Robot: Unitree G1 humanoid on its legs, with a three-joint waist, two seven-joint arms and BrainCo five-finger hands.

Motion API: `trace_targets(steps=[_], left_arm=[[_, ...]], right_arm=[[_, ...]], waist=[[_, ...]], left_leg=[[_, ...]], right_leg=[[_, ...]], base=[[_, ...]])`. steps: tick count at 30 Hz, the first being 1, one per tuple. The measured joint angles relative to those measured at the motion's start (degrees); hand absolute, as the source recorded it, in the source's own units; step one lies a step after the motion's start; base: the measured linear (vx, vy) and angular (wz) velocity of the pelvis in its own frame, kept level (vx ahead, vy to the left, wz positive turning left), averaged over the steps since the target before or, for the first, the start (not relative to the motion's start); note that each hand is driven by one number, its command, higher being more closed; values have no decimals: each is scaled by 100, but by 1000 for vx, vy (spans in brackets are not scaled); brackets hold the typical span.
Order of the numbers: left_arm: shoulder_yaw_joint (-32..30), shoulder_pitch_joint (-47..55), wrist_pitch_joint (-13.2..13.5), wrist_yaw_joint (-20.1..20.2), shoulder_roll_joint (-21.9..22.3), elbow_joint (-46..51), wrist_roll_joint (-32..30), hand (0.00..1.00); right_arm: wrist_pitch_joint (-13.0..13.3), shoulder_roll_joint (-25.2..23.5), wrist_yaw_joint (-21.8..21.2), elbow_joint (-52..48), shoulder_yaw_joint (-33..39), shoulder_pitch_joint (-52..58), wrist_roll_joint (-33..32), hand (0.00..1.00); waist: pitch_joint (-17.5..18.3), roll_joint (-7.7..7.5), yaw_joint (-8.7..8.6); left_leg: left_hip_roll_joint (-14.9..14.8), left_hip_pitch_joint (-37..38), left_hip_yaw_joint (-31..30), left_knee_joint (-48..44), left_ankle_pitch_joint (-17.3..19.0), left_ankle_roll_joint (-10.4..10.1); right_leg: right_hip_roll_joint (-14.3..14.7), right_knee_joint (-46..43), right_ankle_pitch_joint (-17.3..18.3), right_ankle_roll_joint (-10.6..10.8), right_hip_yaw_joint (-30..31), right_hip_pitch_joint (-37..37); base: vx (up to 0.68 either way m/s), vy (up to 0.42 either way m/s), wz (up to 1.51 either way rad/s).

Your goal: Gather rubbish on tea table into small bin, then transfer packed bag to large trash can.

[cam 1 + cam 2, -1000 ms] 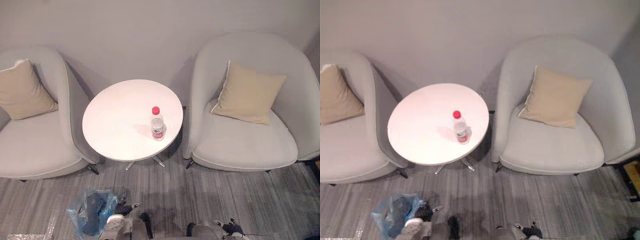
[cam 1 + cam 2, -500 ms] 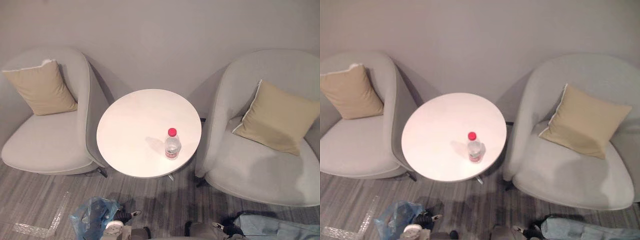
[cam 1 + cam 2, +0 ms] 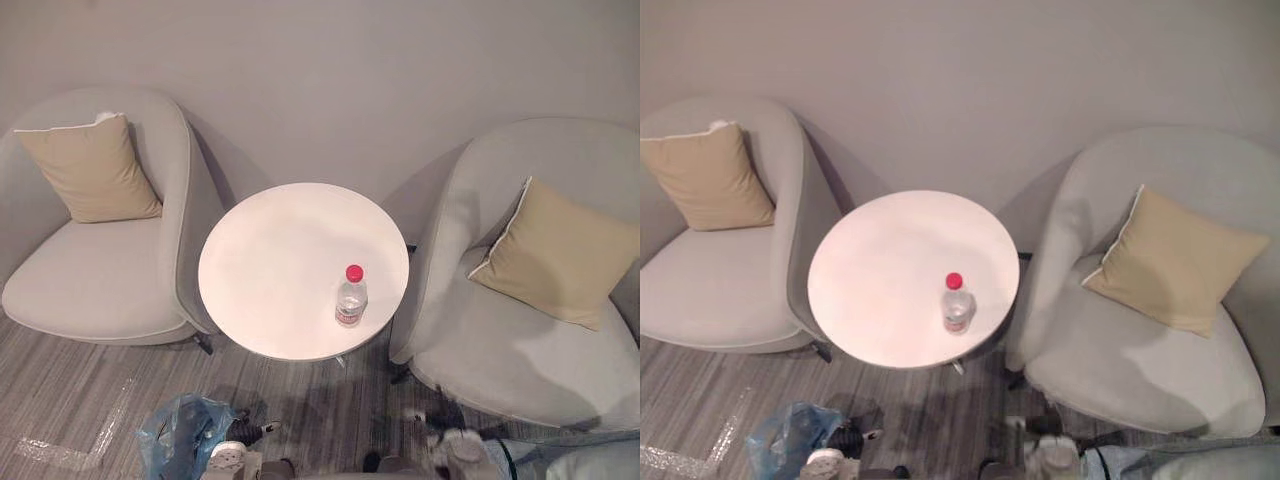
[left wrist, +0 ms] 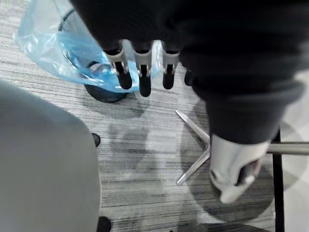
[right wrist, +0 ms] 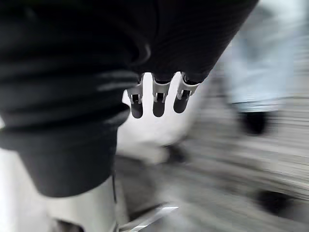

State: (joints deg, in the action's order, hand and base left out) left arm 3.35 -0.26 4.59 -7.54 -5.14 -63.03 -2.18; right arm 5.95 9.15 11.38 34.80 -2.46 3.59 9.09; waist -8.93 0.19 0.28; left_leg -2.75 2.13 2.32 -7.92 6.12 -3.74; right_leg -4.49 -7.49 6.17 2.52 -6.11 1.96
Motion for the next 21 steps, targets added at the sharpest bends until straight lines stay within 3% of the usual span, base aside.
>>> trace_targets(steps=[3, 12, 21], left_arm=[[95, 24, 14, 1, -14, 60, -4, 0], [239, 97, 38, 3, -80, 178, -84, 0], [462, 105, 108, 3, -77, 183, -163, 0]], right_arm=[[174, 79, 50, -794, -67, -46, 449, 0], [286, 275, 134, -1744, -556, 6, 1040, 0], [301, 402, 308, -1900, -965, -112, 1120, 0]], waist=[[-3, -14, 26], [-24, -26, 23], [85, 101, 44]], left_leg=[[9, 17, -109, 213, -101, 5], [14, 1, -197, 592, -309, 8], [54, -47, -472, 720, -468, 3]], right_leg=[[3, 92, -106, 12, -47, 2], [-15, 321, -234, 114, -67, 1], [-6, 376, -275, 99, -283, 14]], base=[[-143, 15, 15], [-121, -3, 6], [79, -9, 15]])
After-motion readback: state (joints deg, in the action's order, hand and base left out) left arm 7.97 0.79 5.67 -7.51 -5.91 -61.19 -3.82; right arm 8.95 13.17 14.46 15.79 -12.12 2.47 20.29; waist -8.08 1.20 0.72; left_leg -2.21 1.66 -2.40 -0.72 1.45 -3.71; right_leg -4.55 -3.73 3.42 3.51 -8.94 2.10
